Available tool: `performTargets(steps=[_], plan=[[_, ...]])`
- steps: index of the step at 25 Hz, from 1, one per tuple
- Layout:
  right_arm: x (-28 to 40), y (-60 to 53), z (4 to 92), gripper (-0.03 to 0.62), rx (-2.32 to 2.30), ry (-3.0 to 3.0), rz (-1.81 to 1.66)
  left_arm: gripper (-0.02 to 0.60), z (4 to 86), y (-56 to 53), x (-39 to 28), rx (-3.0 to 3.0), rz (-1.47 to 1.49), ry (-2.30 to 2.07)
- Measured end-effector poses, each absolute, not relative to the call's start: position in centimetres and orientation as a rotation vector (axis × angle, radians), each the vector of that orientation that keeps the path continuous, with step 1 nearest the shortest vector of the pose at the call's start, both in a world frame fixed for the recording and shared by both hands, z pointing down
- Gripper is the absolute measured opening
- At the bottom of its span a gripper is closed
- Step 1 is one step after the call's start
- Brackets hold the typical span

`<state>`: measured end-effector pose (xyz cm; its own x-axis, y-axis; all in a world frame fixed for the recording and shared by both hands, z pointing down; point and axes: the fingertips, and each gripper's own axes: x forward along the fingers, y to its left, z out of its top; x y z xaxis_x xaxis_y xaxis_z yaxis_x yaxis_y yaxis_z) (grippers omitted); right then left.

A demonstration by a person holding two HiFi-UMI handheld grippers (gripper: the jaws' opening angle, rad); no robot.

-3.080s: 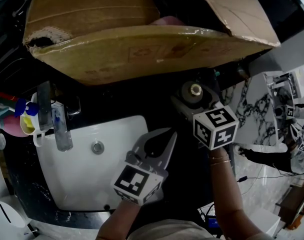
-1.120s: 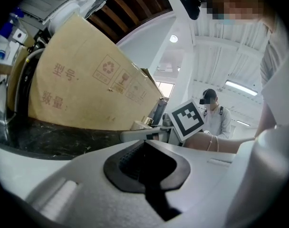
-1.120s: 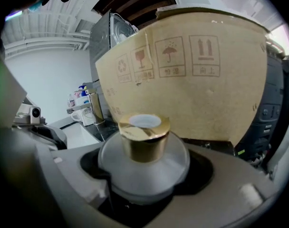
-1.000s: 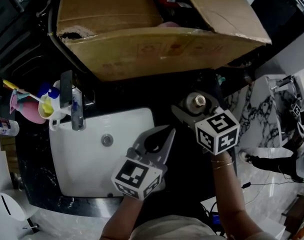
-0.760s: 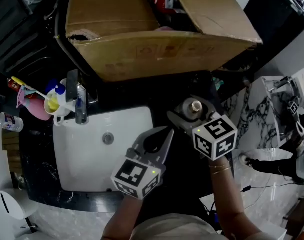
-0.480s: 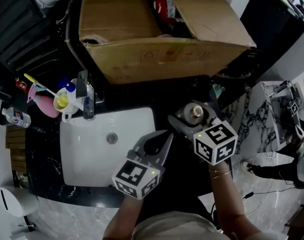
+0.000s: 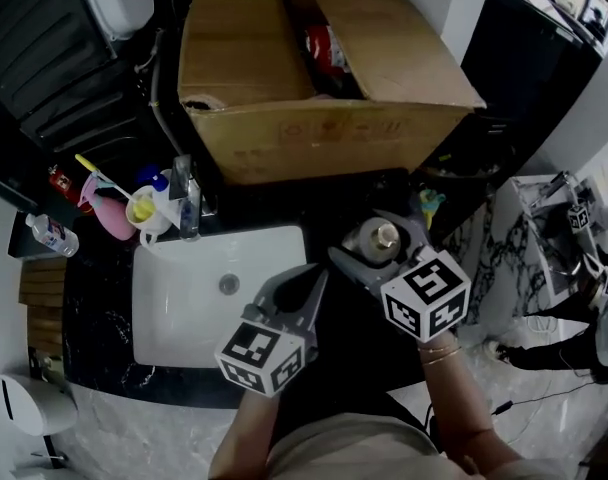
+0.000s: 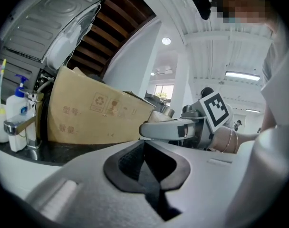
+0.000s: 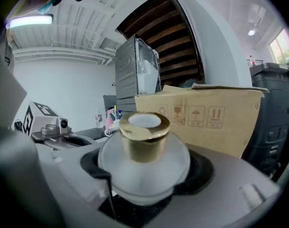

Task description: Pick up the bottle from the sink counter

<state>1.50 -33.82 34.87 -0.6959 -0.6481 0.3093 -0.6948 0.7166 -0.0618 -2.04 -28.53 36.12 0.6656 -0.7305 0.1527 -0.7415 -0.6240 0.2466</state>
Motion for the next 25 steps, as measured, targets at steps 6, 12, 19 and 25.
performTargets(steps=[6, 12, 19, 25], plan=[[1.4, -32.4, 32.6, 0.337, 1.057, -2.696, 0.202, 0.006, 34.3, -27.9, -2.3, 2.616, 0.025, -1.237], [1.9, -30.8, 31.3, 0.337, 1.053, -2.736, 0.187, 0.006, 33.1, -27.1, -1.9, 2.637, 0.011, -1.262], [3.3, -28.6, 29.5, 0.337, 1.099, -2.769, 0.146, 0.006, 32.5, -26.3, -1.6, 2.656, 0.018, -1.265], [4.1, -26.5, 27.8, 0.337, 1.127, -2.821, 0.093, 0.006, 31.2, -25.8, -1.0, 2.708, 0.007, -1.224]])
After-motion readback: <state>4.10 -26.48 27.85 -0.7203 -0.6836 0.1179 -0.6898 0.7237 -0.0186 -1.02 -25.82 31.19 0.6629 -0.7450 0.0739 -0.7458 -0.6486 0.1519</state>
